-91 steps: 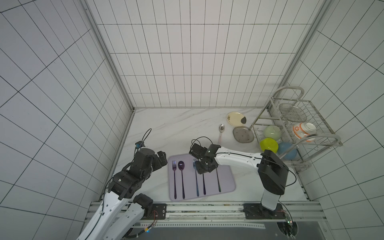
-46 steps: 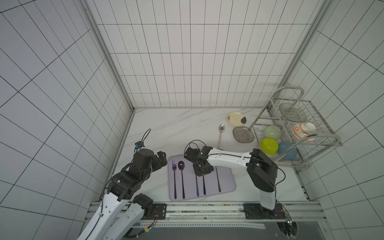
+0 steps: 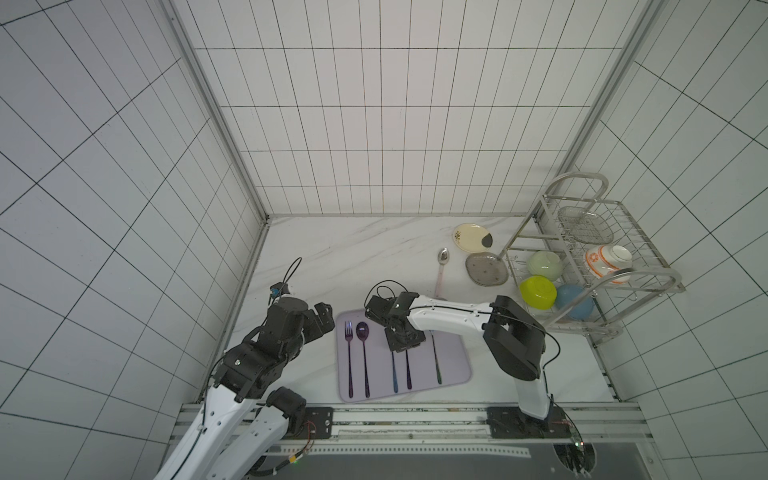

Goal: Set the spoon and fork side by side
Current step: Pick up the spoon from the tray.

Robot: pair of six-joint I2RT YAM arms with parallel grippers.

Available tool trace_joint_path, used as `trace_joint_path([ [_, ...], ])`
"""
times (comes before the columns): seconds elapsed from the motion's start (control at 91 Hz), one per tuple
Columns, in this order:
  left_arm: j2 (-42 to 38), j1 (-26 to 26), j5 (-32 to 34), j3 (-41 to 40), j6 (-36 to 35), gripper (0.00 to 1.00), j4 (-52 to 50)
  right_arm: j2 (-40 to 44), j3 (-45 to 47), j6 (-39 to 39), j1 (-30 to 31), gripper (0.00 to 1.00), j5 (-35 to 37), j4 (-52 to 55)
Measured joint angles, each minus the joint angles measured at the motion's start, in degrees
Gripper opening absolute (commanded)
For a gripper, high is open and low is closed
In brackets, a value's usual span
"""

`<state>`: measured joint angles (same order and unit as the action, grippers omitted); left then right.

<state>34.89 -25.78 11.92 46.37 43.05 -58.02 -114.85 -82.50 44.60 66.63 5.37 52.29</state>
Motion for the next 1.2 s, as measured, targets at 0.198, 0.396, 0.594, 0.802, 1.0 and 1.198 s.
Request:
trace_joint_path([
  [0.198, 0.0, 0.0, 0.0, 0.0, 0.0, 0.98, 0.07, 0.0, 0.11, 0.26, -0.85, 0.19, -0.13, -0.09],
  [0.396, 0.0, 0.0, 0.0, 0.0, 0.0, 0.98, 0.13, 0.0, 0.76, 0.55, -1.57, 0.03, -0.81, -0.83],
  [0.594, 0.0, 0.0, 0.0, 0.0, 0.0, 0.98, 0.13, 1.9, 3.13, 0.66, -2.93, 0.0, -1.84, -2.62],
  [0.802, 0.0, 0.0, 0.0, 0.0, 0.0, 0.98, 0.15, 10.21, 10.84, -0.07, -7.39, 0.0, -6.12, -7.21],
  [1.0, -0.02, 0.0, 0.0, 0.0, -0.02, 0.98, 0.2, 18.53, 15.34, -1.31, -11.04, 0.0, -15.32, -14.95],
  [1.198, 0.26, 0.0, -7.5, -0.31, -2.03, 0.98, 3.43, 23.04, 21.53, -1.29, -12.66, 0.0, -25.62, -24.33],
])
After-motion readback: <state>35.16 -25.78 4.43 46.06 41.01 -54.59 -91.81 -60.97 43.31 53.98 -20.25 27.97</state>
